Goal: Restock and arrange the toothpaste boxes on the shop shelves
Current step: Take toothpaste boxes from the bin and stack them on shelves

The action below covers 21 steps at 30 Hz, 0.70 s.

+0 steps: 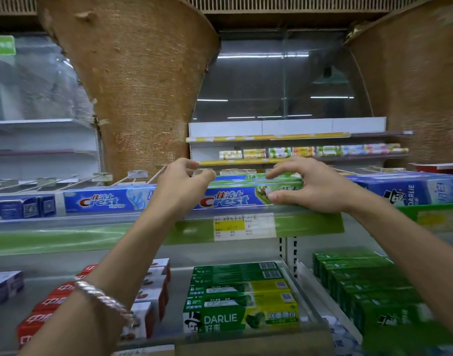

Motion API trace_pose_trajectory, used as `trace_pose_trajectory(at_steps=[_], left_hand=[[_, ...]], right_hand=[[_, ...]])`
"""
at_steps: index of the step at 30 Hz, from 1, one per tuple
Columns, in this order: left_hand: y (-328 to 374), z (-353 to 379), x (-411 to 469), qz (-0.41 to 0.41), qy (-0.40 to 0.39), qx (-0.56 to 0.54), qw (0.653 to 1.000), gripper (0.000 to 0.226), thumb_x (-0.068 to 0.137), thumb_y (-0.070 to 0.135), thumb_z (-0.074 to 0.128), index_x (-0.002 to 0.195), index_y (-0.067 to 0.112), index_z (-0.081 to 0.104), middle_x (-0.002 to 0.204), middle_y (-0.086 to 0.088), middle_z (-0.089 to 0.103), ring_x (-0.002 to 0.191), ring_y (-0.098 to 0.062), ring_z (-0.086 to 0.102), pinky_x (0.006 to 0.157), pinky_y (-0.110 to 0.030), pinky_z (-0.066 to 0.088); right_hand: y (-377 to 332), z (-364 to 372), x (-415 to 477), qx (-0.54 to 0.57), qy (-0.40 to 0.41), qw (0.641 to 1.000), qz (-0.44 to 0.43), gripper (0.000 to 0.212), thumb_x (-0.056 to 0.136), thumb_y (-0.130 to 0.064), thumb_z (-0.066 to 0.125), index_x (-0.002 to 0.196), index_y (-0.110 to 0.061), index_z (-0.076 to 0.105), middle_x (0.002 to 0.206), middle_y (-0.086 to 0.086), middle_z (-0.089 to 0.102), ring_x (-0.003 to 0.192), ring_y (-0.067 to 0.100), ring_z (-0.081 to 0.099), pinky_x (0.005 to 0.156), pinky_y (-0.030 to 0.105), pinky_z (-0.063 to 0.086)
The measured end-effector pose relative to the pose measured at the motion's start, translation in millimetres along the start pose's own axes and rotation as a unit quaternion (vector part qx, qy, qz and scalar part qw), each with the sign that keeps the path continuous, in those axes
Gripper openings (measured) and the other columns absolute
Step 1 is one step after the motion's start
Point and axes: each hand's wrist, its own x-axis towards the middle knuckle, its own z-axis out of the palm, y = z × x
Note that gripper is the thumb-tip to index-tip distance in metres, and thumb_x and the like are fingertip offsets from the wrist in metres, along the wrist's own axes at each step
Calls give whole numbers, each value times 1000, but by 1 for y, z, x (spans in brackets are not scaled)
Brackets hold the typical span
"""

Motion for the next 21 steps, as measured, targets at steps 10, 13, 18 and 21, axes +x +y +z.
trace_pose_trajectory(at_steps=[10,13,18,21], left_hand=[[15,7,31,-193,-44,-95,976,61,85,49,59,128,10,43,95,-8,56,78,-24,70,73,-39,59],[15,11,35,-235,-59,-134,961,47,90,46,54,117,10,44,93,-10,58,67,-23,70,66,-36,60],[21,13,30,-259,-81,-166,948,49,93,42,53,122,4,42,81,-14,61,37,-20,63,35,-28,51],[21,12,35,-257,-73,-169,949,54,93,44,52,127,4,40,100,-14,58,48,-22,65,36,-27,52]], right_hand=[[-3,-3,29,284,-5,908,308,78,87,-68,39,150,-25,22,159,3,17,145,28,20,117,51,18],[-3,1,33,317,-12,895,313,76,89,-64,39,150,-24,18,159,5,14,146,27,16,118,48,17],[-2,-5,30,319,-24,892,320,71,93,-60,37,149,-20,22,158,10,18,145,29,18,117,50,15],[1,-8,30,327,-12,889,319,72,93,-59,38,149,-18,23,158,8,20,145,26,18,116,47,14]])
